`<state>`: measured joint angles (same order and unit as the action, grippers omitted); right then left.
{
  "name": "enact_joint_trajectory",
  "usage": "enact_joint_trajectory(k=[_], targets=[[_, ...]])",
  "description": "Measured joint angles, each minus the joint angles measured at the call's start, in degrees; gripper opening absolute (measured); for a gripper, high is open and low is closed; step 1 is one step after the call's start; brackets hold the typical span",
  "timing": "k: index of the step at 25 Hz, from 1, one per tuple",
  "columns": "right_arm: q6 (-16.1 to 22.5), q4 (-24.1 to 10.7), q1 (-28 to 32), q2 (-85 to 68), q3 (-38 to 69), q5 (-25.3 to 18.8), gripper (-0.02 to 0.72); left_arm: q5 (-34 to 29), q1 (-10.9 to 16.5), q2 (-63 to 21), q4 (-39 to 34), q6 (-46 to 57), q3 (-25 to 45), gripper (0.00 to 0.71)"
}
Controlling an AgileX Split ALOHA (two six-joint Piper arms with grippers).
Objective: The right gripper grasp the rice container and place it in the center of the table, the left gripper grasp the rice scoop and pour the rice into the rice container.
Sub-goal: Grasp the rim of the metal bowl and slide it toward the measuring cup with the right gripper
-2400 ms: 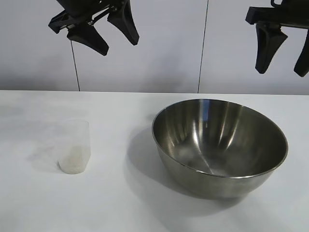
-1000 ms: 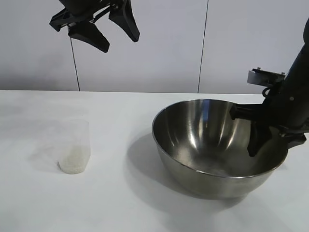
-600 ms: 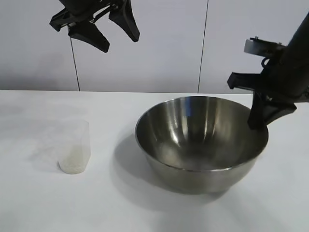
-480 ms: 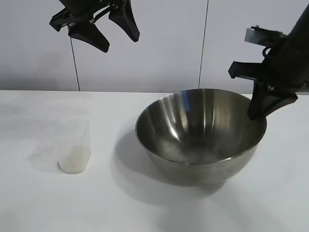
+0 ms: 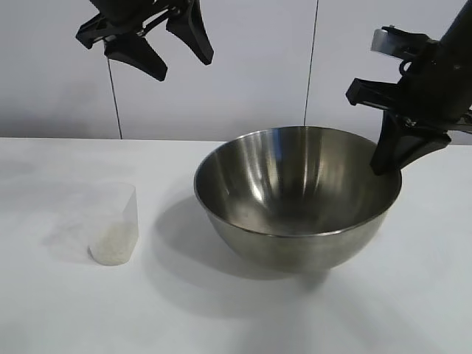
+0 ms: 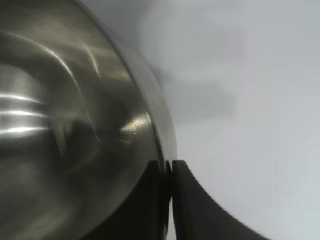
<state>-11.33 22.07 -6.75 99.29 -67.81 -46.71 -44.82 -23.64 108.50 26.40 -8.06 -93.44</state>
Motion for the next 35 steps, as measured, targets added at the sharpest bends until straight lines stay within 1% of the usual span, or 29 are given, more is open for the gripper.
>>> enact_joint_trajectory(k=[2,5,8,11,18,23,24,25,26,28,29,30,31,33,35], targets=[[-0.74,1.08,-1.09,0.0,0.0,0.95,0.013,0.0,0.0,0.0,0.0,0.0,0.0,0.496],[-0.74,1.42,-4.29,0.4,0.0,3.46,0.013,-0.05,0.0,0.0,0.0,0.0,0.0,0.496],[0.22,2.06,-7.41,2.29,0.0,6.38,0.013,-0.78,0.0,0.0,0.0,0.0,0.0,0.496],[1.69,2.16,-9.84,5.43,0.0,8.4,0.013,-1.81,0.0,0.0,0.0,0.0,0.0,0.496],[3.51,1.72,-10.35,7.54,-0.02,9.19,0.012,-1.87,0.0,0.0,0.0,0.0,0.0,0.496],[3.79,1.57,-10.35,7.49,-0.06,9.18,0.013,-1.87,0.0,0.0,0.0,0.0,0.0,0.496],[3.79,1.57,-10.35,7.49,-0.06,9.12,0.027,-1.87,0.0,0.0,0.0,0.0,0.0,0.496],[3.85,1.63,-10.35,7.42,-0.12,8.98,0.054,-1.87,0.0,0.0,0.0,0.0,0.0,0.496],[3.85,1.69,-10.28,7.42,-0.17,8.7,0.109,-1.87,0.0,0.0,0.0,0.0,0.0,0.496],[3.85,1.74,-9.84,7.42,-0.23,7.89,0.262,-1.87,0.0,0.0,0.0,0.0,0.0,0.496],[3.85,1.74,-9.49,7.42,-0.27,7.24,0.356,-1.87,0.0,0.0,0.0,0.0,0.0,0.496],[3.85,1.74,-9.09,7.42,-0.27,6.73,0.434,-1.87,0.0,0.0,0.0,0.0,0.0,0.496],[3.85,1.74,-8.48,7.42,-0.3,6.01,0.485,-1.87,0.0,0.0,0.0,0.0,0.0,0.496],[3.92,1.74,-7.46,7.36,-0.3,5.17,0.533,-1.87,0.0,0.0,0.0,0.0,0.0,0.496],[4.05,1.69,-6.26,6.9,-0.3,4.36,0.549,-1.87,0.0,0.0,0.0,0.0,0.0,0.496]])
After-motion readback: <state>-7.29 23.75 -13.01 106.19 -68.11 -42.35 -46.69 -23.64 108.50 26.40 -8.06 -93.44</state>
